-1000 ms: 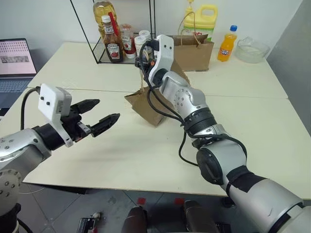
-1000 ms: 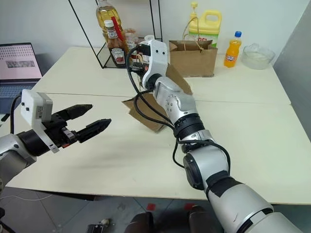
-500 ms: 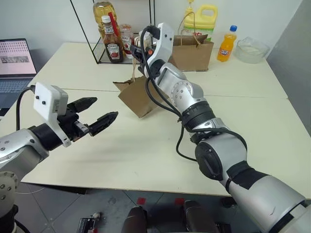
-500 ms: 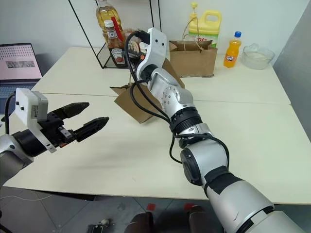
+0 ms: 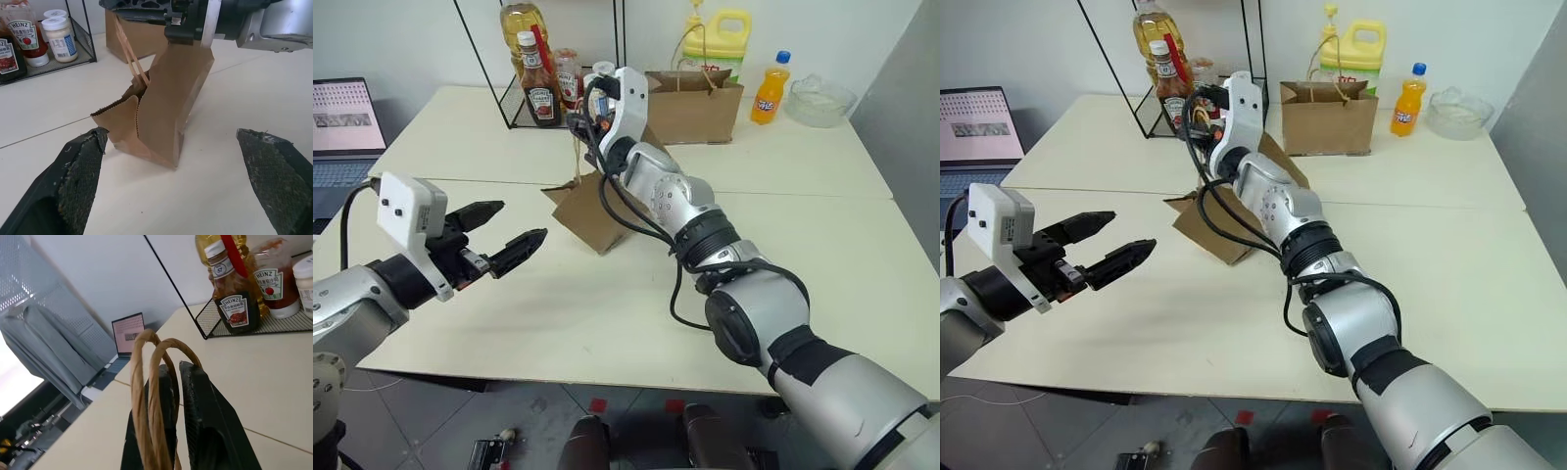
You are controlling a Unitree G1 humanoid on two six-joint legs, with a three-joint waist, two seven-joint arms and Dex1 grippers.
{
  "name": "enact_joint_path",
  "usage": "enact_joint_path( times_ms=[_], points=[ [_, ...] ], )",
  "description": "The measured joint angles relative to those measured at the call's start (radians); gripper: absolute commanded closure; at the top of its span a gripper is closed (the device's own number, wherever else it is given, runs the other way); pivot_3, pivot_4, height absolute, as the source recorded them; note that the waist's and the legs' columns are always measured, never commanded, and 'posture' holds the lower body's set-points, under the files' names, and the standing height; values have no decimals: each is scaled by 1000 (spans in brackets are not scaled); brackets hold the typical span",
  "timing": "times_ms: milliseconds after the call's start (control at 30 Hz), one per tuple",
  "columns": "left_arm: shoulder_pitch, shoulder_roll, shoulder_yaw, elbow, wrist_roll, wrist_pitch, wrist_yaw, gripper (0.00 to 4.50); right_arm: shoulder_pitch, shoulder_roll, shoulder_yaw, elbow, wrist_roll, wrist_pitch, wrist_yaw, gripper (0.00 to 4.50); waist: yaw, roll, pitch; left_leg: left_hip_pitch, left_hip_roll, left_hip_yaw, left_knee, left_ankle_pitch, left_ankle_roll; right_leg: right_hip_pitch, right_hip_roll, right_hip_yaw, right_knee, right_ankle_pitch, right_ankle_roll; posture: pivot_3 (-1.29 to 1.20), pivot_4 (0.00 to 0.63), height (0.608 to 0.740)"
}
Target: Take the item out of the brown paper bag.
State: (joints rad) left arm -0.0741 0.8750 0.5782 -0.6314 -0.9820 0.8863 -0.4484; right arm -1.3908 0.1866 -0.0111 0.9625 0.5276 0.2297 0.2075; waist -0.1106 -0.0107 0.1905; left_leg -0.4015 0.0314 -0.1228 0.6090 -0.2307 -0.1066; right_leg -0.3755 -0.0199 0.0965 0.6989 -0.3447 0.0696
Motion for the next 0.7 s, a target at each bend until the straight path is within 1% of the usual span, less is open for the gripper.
enact_joint_path(
  times_ms=[67, 200, 400, 700],
  points=[
    [0, 0, 0, 0, 2, -2, -2, 0, 5, -1, 35, -15, -27, -2, 10, 4423, 0, 0, 0, 0, 0, 0, 0, 0, 0, 0, 0, 0, 0, 0, 0, 0, 150, 740],
    [-2, 0, -6, 2, 14, -8, -11, 0, 38, -4, 76, -112, -48, 9, 19, 4423, 2, 0, 0, 0, 0, 0, 0, 0, 0, 0, 0, 0, 0, 0, 0, 0, 150, 740],
    [-40, 0, -52, 27, 43, -26, -28, 0, 155, -14, 129, -219, -84, 83, 16, 4423, 4, -1, 0, 0, 0, -1, 1, 0, 0, 0, 0, 0, 1, 0, 0, 0, 150, 740],
    [-69, 0, -77, 53, 68, -39, -52, 0, 246, -28, 191, -328, -192, 121, 14, 4423, 2, -1, 0, 0, 0, 0, 0, 0, 0, 0, 0, 0, 1, 0, 0, 0, 150, 740]
  ],
)
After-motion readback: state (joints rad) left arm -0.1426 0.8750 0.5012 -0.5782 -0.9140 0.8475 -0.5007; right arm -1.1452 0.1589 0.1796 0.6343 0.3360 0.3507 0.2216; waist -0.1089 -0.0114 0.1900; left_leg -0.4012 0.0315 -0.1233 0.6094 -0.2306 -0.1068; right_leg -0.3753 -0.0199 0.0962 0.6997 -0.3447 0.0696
